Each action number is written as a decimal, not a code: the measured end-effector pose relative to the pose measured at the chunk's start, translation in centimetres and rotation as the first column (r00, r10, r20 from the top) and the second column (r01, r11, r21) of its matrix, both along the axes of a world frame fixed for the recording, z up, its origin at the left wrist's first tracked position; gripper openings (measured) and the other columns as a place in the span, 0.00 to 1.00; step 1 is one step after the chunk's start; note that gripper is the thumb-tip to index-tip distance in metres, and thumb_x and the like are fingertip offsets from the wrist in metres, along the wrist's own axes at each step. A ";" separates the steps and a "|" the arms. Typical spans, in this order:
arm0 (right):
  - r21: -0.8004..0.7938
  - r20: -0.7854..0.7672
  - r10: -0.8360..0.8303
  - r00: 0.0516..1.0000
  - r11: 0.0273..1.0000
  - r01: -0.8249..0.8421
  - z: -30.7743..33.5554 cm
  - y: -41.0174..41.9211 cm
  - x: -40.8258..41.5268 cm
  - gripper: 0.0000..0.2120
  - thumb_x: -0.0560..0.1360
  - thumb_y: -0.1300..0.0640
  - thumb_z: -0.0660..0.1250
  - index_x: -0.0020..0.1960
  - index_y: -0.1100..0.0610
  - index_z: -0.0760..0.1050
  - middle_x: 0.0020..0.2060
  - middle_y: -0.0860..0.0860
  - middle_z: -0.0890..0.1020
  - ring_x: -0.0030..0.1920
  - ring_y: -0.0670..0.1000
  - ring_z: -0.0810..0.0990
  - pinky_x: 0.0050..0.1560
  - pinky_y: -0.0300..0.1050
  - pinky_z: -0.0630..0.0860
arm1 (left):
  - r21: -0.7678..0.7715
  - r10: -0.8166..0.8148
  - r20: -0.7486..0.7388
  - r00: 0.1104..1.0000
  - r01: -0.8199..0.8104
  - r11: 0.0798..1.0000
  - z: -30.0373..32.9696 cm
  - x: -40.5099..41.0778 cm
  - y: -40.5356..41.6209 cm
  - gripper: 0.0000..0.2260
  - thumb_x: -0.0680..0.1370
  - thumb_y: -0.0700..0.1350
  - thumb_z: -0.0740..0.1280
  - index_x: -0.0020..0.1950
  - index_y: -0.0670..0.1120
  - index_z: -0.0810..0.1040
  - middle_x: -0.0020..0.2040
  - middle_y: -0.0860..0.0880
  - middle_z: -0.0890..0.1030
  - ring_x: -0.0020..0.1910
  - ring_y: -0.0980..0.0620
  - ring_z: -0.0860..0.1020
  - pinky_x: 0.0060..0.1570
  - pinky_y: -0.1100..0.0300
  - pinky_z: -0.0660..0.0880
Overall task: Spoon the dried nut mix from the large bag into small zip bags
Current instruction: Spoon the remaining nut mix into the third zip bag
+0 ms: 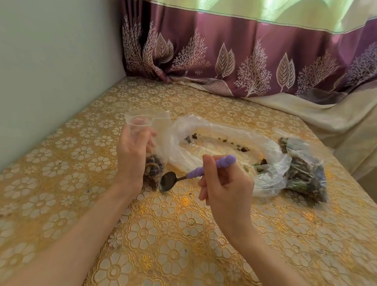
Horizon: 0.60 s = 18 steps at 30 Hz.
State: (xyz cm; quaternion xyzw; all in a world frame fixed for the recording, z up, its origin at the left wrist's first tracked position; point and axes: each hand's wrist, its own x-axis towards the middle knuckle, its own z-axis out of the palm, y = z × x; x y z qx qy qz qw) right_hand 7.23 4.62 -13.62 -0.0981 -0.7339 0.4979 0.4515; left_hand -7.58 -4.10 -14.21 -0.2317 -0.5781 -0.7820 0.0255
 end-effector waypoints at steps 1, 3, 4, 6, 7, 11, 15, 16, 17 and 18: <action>-0.062 0.011 0.011 1.000 0.998 -0.011 0.0 0.1 0.1 0.20 0.77 0.45 0.62 0.38 0.61 0.74 0.31 0.47 0.84 0.20 0.49 0.75 0.22 0.40 0.70 | 0.005 0.007 0.008 1.000 -0.007 1.000 0.1 0.0 0.0 0.06 0.77 0.45 0.62 0.52 0.53 0.74 0.36 0.56 0.78 0.37 0.59 0.75 0.38 0.68 0.73; -0.189 0.029 0.031 0.999 0.982 -0.025 0.1 0.6 0.1 0.20 0.77 0.47 0.61 0.36 0.61 0.76 0.29 0.51 0.83 0.20 0.50 0.75 0.21 0.39 0.70 | 0.028 0.011 0.048 0.999 -0.012 1.000 0.4 0.0 0.0 0.05 0.78 0.44 0.62 0.50 0.54 0.74 0.39 0.56 0.78 0.37 0.59 0.75 0.42 0.62 0.75; -0.242 0.027 0.036 0.999 0.970 -0.029 0.1 0.9 0.1 0.20 0.78 0.49 0.61 0.34 0.60 0.77 0.27 0.51 0.82 0.20 0.50 0.74 0.20 0.39 0.69 | 0.040 0.012 0.072 0.997 -0.015 0.999 0.6 -0.1 0.0 0.05 0.78 0.44 0.62 0.49 0.53 0.75 0.41 0.55 0.78 0.38 0.58 0.75 0.45 0.57 0.75; -0.329 0.011 0.043 0.999 0.944 -0.037 0.1 1.5 0.2 0.21 0.79 0.52 0.61 0.29 0.53 0.78 0.25 0.51 0.80 0.20 0.50 0.74 0.19 0.40 0.69 | 0.065 0.024 0.109 0.994 -0.031 0.997 1.2 -0.3 -0.4 0.03 0.78 0.43 0.62 0.49 0.50 0.74 0.43 0.54 0.79 0.41 0.57 0.77 0.48 0.51 0.75; -0.361 0.004 0.047 0.999 0.932 -0.042 0.2 1.8 0.2 0.21 0.79 0.52 0.61 0.29 0.52 0.79 0.25 0.52 0.80 0.21 0.50 0.73 0.19 0.40 0.69 | 0.081 0.029 0.120 0.992 -0.039 0.996 1.5 -0.5 -0.7 0.03 0.78 0.43 0.62 0.49 0.50 0.74 0.44 0.54 0.79 0.42 0.56 0.77 0.49 0.49 0.76; -0.360 0.000 0.047 0.999 0.932 -0.044 1.0 2.4 -0.1 0.21 0.80 0.53 0.60 0.29 0.53 0.76 0.24 0.52 0.79 0.21 0.47 0.70 0.21 0.37 0.66 | 0.119 0.050 0.142 0.989 -0.067 0.991 2.2 -1.4 -1.6 0.03 0.79 0.44 0.62 0.50 0.51 0.74 0.47 0.51 0.78 0.47 0.51 0.78 0.49 0.48 0.78; -0.177 0.211 0.048 0.976 0.984 -0.010 3.7 3.6 -2.3 0.18 0.79 0.58 0.56 0.32 0.60 0.72 0.19 0.51 0.76 0.24 0.51 0.74 0.28 0.37 0.73 | 0.118 0.102 0.147 0.984 -0.120 0.986 2.4 -2.1 -2.3 0.10 0.79 0.44 0.62 0.59 0.44 0.72 0.49 0.48 0.78 0.47 0.51 0.79 0.40 0.57 0.78; -0.171 0.315 0.077 0.946 0.985 -0.023 4.6 3.9 -3.3 0.16 0.78 0.60 0.56 0.34 0.62 0.71 0.18 0.51 0.74 0.23 0.51 0.75 0.28 0.39 0.74 | 0.114 0.114 0.151 0.982 -0.132 0.985 2.5 -2.2 -2.4 0.12 0.79 0.45 0.62 0.61 0.43 0.71 0.49 0.48 0.78 0.45 0.52 0.79 0.38 0.59 0.78; -0.193 0.433 0.134 0.891 0.980 -0.054 5.3 4.1 -4.3 0.14 0.78 0.61 0.55 0.35 0.62 0.70 0.18 0.50 0.73 0.21 0.50 0.74 0.26 0.40 0.74 | 0.105 0.127 0.153 0.980 -0.144 0.984 2.5 -2.3 -2.5 0.13 0.79 0.45 0.62 0.62 0.43 0.71 0.48 0.48 0.78 0.44 0.54 0.79 0.38 0.60 0.78; -0.221 0.555 0.209 0.805 0.970 -0.100 5.8 4.1 -5.2 0.13 0.78 0.61 0.54 0.36 0.60 0.69 0.19 0.48 0.72 0.19 0.48 0.71 0.22 0.38 0.70 | 0.092 0.140 0.152 0.978 -0.155 0.984 2.5 -2.2 -2.6 0.13 0.79 0.45 0.62 0.62 0.43 0.72 0.47 0.49 0.78 0.43 0.54 0.78 0.38 0.59 0.78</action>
